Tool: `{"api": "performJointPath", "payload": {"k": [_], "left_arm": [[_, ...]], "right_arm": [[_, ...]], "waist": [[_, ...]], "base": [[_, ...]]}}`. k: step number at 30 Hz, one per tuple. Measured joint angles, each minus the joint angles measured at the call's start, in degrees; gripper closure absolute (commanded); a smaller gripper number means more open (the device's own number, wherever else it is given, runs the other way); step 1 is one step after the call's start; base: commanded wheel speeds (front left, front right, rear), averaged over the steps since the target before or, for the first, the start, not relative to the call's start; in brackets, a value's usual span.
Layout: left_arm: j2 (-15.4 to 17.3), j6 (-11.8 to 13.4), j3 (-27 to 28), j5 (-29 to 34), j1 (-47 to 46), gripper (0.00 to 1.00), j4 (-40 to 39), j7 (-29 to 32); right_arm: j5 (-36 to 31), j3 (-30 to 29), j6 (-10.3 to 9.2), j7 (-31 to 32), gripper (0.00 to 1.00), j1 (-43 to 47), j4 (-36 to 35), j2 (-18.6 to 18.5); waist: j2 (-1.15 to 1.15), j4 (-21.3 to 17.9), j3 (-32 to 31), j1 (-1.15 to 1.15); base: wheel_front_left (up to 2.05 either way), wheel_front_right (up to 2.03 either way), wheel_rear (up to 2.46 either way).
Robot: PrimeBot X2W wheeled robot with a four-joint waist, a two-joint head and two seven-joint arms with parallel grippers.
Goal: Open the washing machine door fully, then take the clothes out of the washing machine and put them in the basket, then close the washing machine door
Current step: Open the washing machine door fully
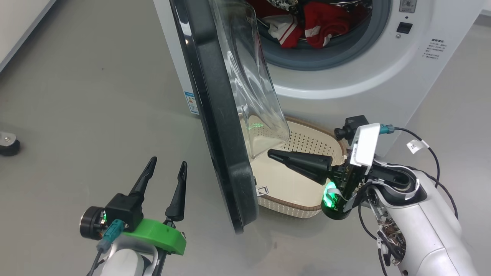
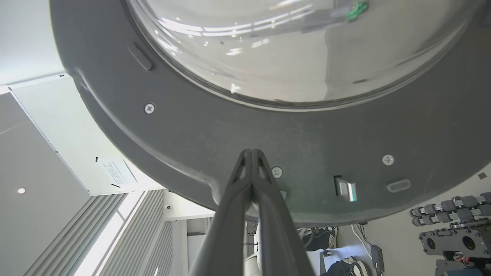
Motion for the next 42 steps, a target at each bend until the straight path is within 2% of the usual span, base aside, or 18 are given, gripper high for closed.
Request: {"api": "performJointPath", "payload": {"k": [8, 9, 11, 12, 18, 23, 31, 42], "left_arm": [[0.0, 0.01, 0.79, 0.1, 0.35, 0.0, 0.07, 0.0], [0.01, 0.01, 1.09, 0.14, 0.43, 0.0, 0.14, 0.0], [0.01, 0.1, 1.45, 0.15, 0.56, 0.0, 0.19, 0.0], [0.01, 0.18, 1.53, 0.16, 0.65, 0.0, 0.21, 0.0], [0.01, 0.2, 1.63, 0.35, 1.49, 0.0, 0.68, 0.0], [0.02, 0.2, 2.53, 0.74, 1.63, 0.0, 0.68, 0.0], [0.01, 0.2, 2.55, 0.75, 1.69, 0.0, 1.03, 0.0], [0.03, 0.19, 2.92, 1.63, 1.79, 0.0, 1.24, 0.0]], "right_arm": [[0.0, -4.26, 2.16, -4.11, 1.0, 3.83, -1.38, -0.9], [0.0, -4.86, 2.33, -4.77, 0.87, 4.53, -1.4, -0.92], [-0.01, -5.82, 2.75, -5.9, 0.34, 5.91, -1.65, -0.98], [-0.01, -6.55, 3.01, -6.82, 0.0, 6.58, -1.72, -0.97], [0.0, -11.95, 3.94, -12.8, 0.0, 12.27, -2.47, -1.12], [-0.42, -13.94, 4.08, -16.5, 0.0, 15.69, -2.75, -1.02], [-5.77, -17.94, 4.57, -24.25, 0.0, 20.01, -3.82, -2.41], [-24.31, -24.1, 5.02, -43.25, 0.0, 21.36, -8.67, -7.39]], "waist": [[0.0, -0.92, -0.41, 0.0], [0.0, -1.1, -0.53, 0.0], [0.0, -1.49, -0.8, 0.0], [0.0, -1.69, -0.94, 0.0], [0.0, -3.03, -1.9, 0.0], [0.0, -4.01, -2.12, 0.0], [0.0, -5.2, -2.52, 0.0], [0.0, -5.79, -2.36, 0.0]], "base": [[0.0, 0.0, 0.0], [0.0, 0.0, 0.0], [0.0, 0.0, 0.0], [0.0, 0.0, 0.0], [0.0, 0.0, 0.0], [0.0, 0.0, 0.0], [0.0, 0.0, 0.0], [0.0, 0.0, 0.0]]}}
